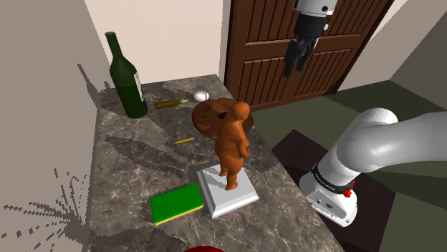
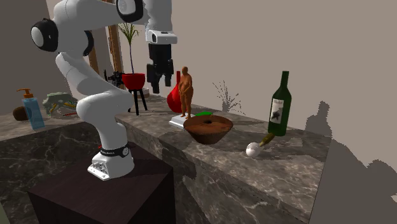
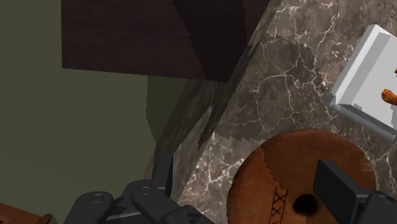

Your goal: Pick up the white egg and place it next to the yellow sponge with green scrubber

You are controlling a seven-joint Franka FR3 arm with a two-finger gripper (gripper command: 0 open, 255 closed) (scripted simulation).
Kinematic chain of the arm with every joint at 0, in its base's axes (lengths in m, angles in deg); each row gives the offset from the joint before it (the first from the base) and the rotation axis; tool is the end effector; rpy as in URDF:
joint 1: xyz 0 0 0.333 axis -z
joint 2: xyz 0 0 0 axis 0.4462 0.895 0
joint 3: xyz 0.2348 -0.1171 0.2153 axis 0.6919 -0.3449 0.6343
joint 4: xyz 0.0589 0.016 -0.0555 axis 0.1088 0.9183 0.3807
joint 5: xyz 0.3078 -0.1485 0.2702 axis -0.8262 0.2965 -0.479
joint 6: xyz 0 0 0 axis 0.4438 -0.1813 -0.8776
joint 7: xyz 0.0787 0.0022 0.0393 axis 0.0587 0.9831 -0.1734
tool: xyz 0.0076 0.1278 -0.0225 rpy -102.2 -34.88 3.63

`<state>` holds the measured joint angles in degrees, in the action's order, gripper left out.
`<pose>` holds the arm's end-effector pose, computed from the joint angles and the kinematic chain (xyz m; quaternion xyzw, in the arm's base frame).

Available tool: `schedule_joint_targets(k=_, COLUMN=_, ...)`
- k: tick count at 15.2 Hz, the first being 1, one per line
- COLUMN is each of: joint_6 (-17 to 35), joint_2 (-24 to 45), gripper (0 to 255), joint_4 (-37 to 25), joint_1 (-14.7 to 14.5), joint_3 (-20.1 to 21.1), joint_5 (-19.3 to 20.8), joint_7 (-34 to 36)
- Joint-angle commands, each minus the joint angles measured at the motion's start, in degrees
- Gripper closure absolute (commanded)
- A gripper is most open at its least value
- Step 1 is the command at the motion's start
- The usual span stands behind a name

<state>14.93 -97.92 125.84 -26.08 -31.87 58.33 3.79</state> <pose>0.3122 -0.0068 0.5652 -0.9972 -0.0253 0.0382 0.0592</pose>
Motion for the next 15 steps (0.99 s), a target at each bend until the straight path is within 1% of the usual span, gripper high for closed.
schedule_joint_targets(k=1, joint_6=0.0, joint_2=0.0, gripper=0, joint_4=0.0, joint_1=0.0, joint_3=0.0, joint_5=0.0, joint_7=0.0)
schedule_joint_targets(k=8, joint_6=11.9, joint_2=13.3, gripper=0, joint_4=-2.1, joint_1=-1.3, joint_3=4.2, joint_5=0.3, joint_7=2.2)
schedule_joint_targets(k=15, joint_6=21.2, joint_2=28.3, gripper=0, joint_4=-8.0, joint_1=-1.8, joint_3=8.0, joint_5=2.6, joint_7=5.4)
